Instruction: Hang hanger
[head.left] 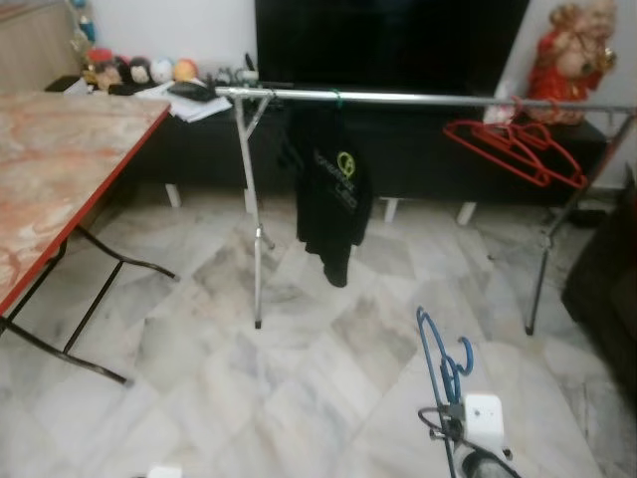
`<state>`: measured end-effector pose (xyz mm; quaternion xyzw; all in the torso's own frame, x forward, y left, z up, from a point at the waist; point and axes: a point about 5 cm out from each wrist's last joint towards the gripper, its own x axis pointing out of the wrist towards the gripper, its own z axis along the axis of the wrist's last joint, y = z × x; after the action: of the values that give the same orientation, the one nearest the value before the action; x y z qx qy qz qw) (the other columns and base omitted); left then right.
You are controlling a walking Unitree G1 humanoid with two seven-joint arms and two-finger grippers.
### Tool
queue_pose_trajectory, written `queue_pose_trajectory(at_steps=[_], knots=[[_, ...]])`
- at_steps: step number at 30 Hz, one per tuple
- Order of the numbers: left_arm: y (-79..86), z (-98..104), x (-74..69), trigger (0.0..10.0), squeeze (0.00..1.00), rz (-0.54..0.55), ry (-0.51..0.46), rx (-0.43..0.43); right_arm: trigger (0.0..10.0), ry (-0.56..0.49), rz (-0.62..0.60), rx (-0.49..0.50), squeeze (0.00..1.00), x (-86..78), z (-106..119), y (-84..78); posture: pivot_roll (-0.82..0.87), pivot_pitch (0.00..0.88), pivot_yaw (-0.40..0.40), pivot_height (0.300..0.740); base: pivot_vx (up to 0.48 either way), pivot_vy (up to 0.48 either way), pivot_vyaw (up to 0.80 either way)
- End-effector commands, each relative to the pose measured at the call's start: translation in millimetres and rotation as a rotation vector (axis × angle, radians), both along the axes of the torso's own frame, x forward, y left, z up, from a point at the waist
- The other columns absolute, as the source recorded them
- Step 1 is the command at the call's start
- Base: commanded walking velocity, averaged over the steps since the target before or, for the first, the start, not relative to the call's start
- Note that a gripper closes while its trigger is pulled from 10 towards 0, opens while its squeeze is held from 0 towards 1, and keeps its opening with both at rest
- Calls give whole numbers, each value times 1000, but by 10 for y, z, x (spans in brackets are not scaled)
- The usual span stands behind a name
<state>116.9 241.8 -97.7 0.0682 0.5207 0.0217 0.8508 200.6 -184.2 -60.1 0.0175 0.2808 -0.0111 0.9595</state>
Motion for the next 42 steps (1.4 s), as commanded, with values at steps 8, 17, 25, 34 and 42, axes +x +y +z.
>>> queue_pose_trajectory(at_steps=[8,17,25,34,42], knots=[[-66,-11,23,10000,0,-9,-3,-13,10000,7,-31,-26,0,-27,3,-137,-82,0,-43,740,365,0,-463],[-65,-11,21,10000,0,-9,-2,-14,10000,2,-29,-26,0,-24,6,-129,-80,0,-42,740,370,0,0],[-66,-11,22,10000,0,-8,-3,-14,10000,-1,-27,-27,0,-21,10,-130,-80,0,-42,740,366,0,0],[-65,-12,18,10000,0,-7,-3,-13,10000,-6,-13,-33,0,-12,15,-114,-80,0,-43,740,364,0,0],[-66,-12,18,10000,0,-6,-2,-13,10000,-8,-19,-35,0,-2,22,-123,-79,0,-43,740,358,0,0]])
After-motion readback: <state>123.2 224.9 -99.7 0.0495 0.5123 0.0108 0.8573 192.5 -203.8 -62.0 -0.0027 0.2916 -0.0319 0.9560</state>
